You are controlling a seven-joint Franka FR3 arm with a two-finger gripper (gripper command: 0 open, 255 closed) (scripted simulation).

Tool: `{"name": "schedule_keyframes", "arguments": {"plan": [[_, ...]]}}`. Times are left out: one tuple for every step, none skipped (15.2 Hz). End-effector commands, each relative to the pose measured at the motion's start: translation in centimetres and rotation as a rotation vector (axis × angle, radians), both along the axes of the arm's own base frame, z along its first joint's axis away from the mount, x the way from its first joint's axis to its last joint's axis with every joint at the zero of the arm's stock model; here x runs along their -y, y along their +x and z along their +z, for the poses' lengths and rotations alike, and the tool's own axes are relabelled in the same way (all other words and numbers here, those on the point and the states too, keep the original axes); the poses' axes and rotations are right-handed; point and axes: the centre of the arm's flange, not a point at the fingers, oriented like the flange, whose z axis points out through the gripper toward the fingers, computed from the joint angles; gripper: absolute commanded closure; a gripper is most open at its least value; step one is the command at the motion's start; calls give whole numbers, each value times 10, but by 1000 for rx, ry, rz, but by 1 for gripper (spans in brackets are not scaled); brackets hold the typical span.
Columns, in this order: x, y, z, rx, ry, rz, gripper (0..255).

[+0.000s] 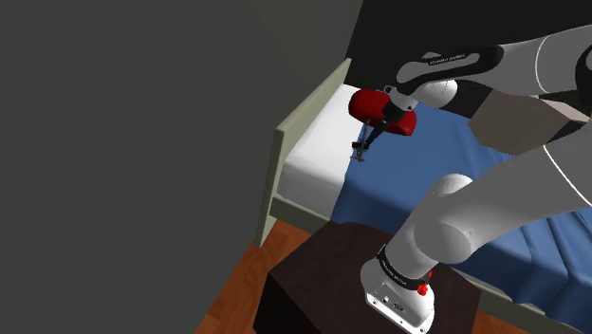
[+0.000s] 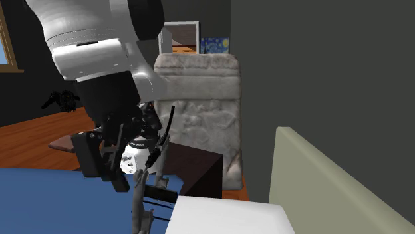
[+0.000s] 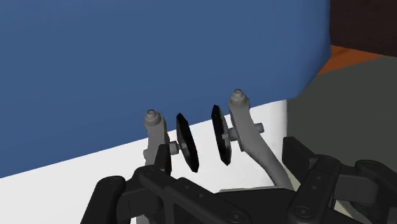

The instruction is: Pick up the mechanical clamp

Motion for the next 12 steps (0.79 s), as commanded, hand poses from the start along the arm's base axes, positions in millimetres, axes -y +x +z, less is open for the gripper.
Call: {"name": "schedule_keyframes", "arguments": {"plan": [[23, 5, -12, 22, -2, 22, 0], [34, 8, -18, 32, -1, 32, 0], [38, 9, -21, 35, -1, 35, 0], [38, 9, -26, 35, -1, 35, 0], [38, 9, -31, 35, -1, 35, 0], [38, 9, -36, 35, -1, 35, 0], [38, 9, -42, 35, -1, 35, 0], [38, 9, -47, 35, -1, 35, 0], [38, 9, -52, 35, -1, 35, 0], [38, 9, -61, 35, -1, 35, 0], [38, 9, -61, 35, -1, 35, 0], [38, 9, -61, 35, -1, 35, 0]]}}
